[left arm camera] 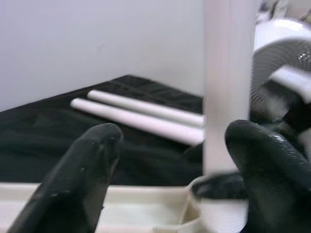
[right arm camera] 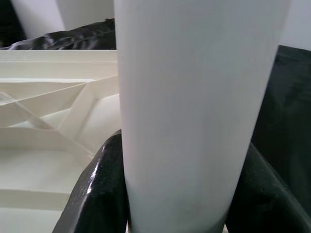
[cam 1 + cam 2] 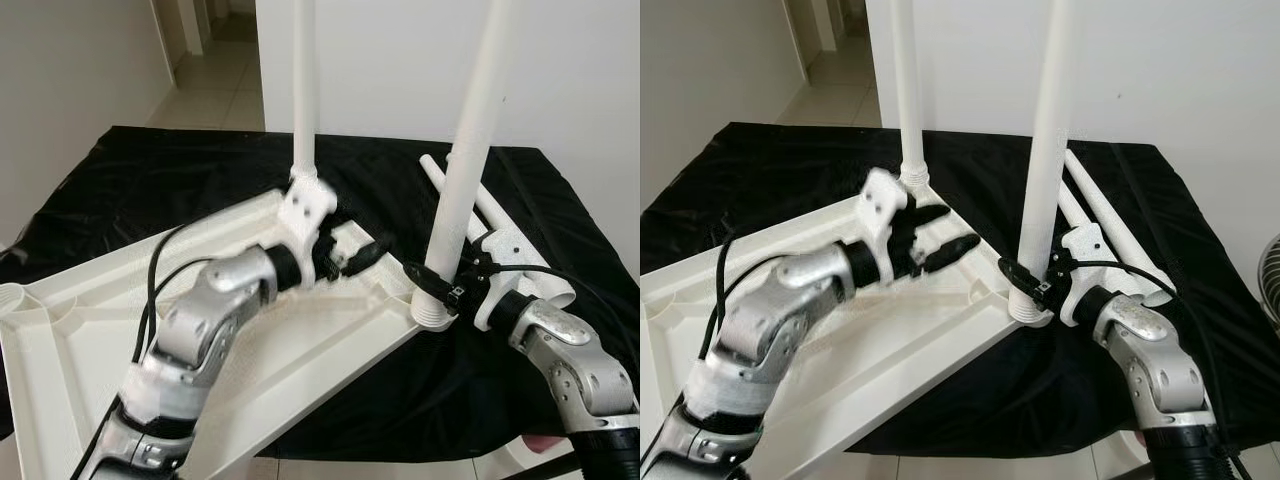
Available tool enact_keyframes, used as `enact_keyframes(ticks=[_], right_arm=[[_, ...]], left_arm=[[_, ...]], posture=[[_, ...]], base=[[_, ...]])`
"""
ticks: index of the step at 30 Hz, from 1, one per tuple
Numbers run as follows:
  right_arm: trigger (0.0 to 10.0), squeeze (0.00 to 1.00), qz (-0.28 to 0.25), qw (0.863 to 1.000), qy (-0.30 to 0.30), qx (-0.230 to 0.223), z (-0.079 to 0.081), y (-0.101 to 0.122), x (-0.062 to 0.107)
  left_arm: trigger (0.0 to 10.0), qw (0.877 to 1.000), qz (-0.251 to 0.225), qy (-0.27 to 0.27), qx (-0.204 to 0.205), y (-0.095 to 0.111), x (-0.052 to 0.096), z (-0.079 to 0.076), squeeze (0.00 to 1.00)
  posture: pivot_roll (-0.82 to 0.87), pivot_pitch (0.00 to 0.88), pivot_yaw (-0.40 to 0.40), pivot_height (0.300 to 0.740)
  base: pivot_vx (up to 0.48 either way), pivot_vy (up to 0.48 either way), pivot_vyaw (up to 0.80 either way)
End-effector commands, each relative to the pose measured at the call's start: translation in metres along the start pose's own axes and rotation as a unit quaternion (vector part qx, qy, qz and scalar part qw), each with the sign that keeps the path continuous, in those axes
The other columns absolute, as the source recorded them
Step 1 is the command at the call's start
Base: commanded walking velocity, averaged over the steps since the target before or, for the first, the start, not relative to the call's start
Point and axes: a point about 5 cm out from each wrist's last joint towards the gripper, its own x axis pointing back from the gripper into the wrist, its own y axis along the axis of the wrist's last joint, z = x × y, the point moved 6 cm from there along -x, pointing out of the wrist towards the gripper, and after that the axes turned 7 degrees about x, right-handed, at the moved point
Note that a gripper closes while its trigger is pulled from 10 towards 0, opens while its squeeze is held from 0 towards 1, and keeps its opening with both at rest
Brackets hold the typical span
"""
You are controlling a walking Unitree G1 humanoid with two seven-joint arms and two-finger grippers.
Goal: Building children table
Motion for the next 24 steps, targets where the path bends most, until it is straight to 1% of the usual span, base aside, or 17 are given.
enact_keyframes(ticks=[1,3,5,6,7,8,10,14,18,20,21,22,24], right_arm=[[10.0,0.00,-0.005,0.999,0.032,0.013,0.010,0.003,-0.001],[10.0,0.00,-0.006,0.999,0.034,0.013,0.011,0.004,-0.002],[10.0,0.00,-0.005,0.998,0.055,0.023,0.016,0.004,-0.001],[10.0,0.00,-0.005,0.998,0.055,0.023,0.016,0.004,-0.001],[10.0,0.00,0.001,0.997,0.074,0.031,0.021,0.003,-0.001],[10.0,0.00,0.001,0.997,0.074,0.031,0.021,0.003,-0.001],[10.0,0.00,0.008,0.994,0.100,0.040,0.028,0.001,-0.001],[10.0,0.00,0.018,0.990,0.128,0.048,0.035,-0.002,-0.001],[10.0,0.00,0.019,0.989,0.137,0.050,0.037,-0.002,-0.002],[10.0,0.00,0.022,0.987,0.152,0.050,0.043,-0.005,-0.004],[10.0,0.00,0.022,0.987,0.152,0.050,0.043,-0.005,-0.004],[10.0,0.00,0.023,0.985,0.162,0.052,0.047,-0.006,-0.006],[10.0,0.00,0.022,0.985,0.163,0.053,0.048,-0.006,-0.007]], left_arm=[[10.0,0.997,0.002,-0.066,0.025,0.003,-0.004,-0.016,0.00],[10.0,0.997,0.001,-0.069,0.029,0.003,-0.005,-0.016,0.00],[10.0,0.992,-0.019,-0.102,0.068,0.015,-0.007,-0.026,0.00],[10.0,0.992,-0.019,-0.102,0.068,0.015,-0.007,-0.026,0.00],[10.0,0.987,-0.029,-0.130,0.089,0.023,-0.008,-0.034,0.00],[10.0,0.987,-0.029,-0.130,0.089,0.023,-0.008,-0.034,0.00],[10.0,0.984,-0.027,-0.147,0.095,0.026,-0.008,-0.037,0.00],[10.0,0.982,-0.020,-0.158,0.099,0.026,-0.009,-0.039,0.00],[10.0,0.982,-0.015,-0.164,0.098,0.027,-0.010,-0.041,0.00],[10.0,0.980,-0.011,-0.168,0.105,0.027,-0.010,-0.042,0.00],[10.0,0.980,-0.011,-0.168,0.105,0.027,-0.010,-0.042,0.00],[10.0,0.979,-0.008,-0.171,0.111,0.027,-0.011,-0.043,0.00],[10.0,0.979,-0.007,-0.171,0.112,0.027,-0.011,-0.043,0.00]], posture=[[-0.02,0.050,-0.002,0.740],[-0.02,0.050,-0.002,0.740],[-0.02,0.043,-0.003,0.740],[-0.02,0.043,-0.003,0.740],[-0.03,0.038,-0.004,0.740],[-0.03,0.038,-0.004,0.740],[-0.02,0.034,-0.004,0.740],[-0.03,0.026,-0.001,0.740],[-0.03,0.026,-0.001,0.740],[-0.03,0.014,0.014,0.740],[-0.03,0.014,0.014,0.740],[-0.03,0.010,0.016,0.740],[-0.03,0.008,0.018,0.740]], base=[[0.000,0.000,0.00],[0.000,0.000,0.00],[0.000,0.000,0.00],[0.000,0.000,0.00],[0.000,0.000,0.00],[0.000,0.000,0.00],[0.000,0.000,0.00],[0.000,0.000,0.00],[0.000,0.000,0.00],[0.000,0.000,0.00],[0.000,0.000,0.00],[0.000,0.000,0.00],[0.000,0.000,0.00]])
